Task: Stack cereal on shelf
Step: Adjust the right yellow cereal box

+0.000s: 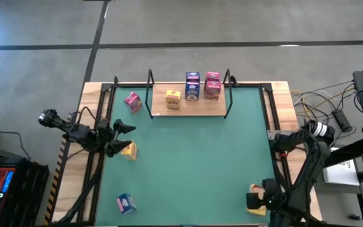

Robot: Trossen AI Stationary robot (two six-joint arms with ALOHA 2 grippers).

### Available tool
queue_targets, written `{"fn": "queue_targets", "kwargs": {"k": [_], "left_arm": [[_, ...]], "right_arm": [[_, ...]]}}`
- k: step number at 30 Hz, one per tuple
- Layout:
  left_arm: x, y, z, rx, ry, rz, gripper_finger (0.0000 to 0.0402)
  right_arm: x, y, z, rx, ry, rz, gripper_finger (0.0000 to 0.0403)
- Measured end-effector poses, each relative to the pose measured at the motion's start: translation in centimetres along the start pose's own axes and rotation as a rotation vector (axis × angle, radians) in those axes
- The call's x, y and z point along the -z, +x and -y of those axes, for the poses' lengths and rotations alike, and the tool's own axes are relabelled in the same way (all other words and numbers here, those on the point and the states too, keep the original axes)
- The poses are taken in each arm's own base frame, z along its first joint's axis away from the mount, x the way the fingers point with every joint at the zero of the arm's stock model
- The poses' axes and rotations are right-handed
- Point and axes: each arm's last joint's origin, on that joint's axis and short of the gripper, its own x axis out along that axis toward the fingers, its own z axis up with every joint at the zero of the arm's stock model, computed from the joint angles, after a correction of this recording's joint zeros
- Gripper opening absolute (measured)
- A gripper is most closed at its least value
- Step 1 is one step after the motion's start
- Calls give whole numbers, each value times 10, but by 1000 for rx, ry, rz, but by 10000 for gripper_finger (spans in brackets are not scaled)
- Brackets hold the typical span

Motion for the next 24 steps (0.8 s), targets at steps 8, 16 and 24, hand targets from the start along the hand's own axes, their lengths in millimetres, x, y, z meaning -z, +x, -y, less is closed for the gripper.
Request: {"fn": "queue_targets", "kwargs": {"k": [8,16,24], "left_arm": [[0,0,0,0,0,0,398],[0,0,0,0,0,0,398],[0,0,0,0,0,0,398]], "right_arm": [[13,0,-5,67,32,-47,281],[21,-6,-11,150,57,-134,281],[24,-5,-15,176,159,-145,297]]}}
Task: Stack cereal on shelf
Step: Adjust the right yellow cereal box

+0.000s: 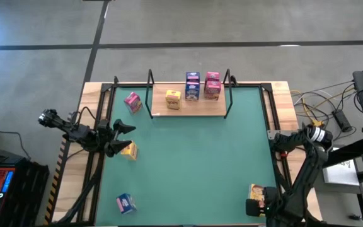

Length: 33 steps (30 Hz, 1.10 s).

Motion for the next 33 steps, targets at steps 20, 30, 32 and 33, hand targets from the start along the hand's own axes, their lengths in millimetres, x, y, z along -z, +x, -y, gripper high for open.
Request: {"fn": "queue_targets", "kwargs": {"k": [20,30,32,33], "left_arm": [[0,0,0,0,0,0,398],[0,0,0,0,0,0,398],[0,0,0,0,0,0,398],[0,0,0,0,0,0,398]], "right_arm": [[-4,20,-15,-32,51,113,400],[-3,35,-16,-10,74,171,400],[-3,37,-16,-11,85,179,400],[-3,39,-16,-10,91,186,400]]}}
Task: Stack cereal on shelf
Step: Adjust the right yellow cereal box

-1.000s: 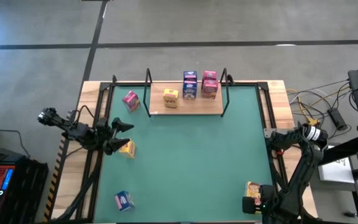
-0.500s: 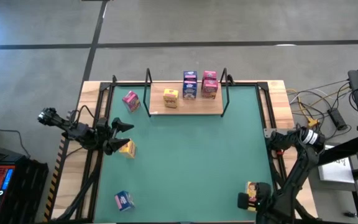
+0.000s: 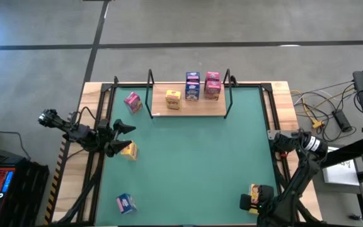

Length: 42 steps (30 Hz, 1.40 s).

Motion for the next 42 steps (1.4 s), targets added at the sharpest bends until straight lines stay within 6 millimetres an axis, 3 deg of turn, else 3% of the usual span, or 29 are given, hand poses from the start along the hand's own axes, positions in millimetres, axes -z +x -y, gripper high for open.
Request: {"fn": "queue_targets", "kwargs": {"k": [12,24,31,42], "left_arm": [[0,0,0,0,0,0,398],[0,0,0,0,0,0,398],[0,0,0,0,0,0,398],[0,0,0,0,0,0,398]], "right_arm": [[2,10,-1,4,23,42,392],[3,8,-2,1,-49,17,273],[8,-1,-9,-110,-173,-7,282],[12,-24,-41,-127,-440,-76,285]]}}
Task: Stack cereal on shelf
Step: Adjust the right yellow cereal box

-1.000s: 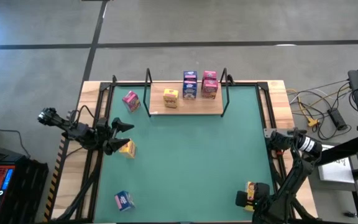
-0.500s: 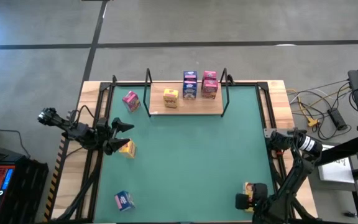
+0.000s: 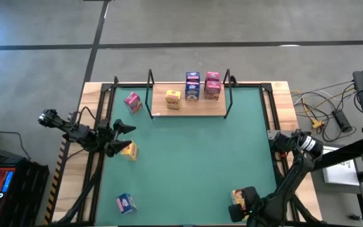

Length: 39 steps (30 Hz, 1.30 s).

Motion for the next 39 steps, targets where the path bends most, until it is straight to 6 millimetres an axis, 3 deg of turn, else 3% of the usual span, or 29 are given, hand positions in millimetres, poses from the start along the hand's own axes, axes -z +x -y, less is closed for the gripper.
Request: {"fn": "queue_targets", "kwargs": {"k": [5,13,19,27,39], "left_arm": [[0,0,0,0,0,0,398],[0,0,0,0,0,0,398],[0,0,0,0,0,0,398],[0,0,0,-1,0,0,398],[0,0,0,0,0,0,398]], "right_arm": [[-11,-9,-19,-30,-90,-24,286],[-45,-20,-56,-75,-213,-83,286],[-84,-21,-88,-97,-295,-286,286],[-146,-21,-112,-22,-58,-608,286],[-187,-25,-139,-168,188,-706,286]]}}
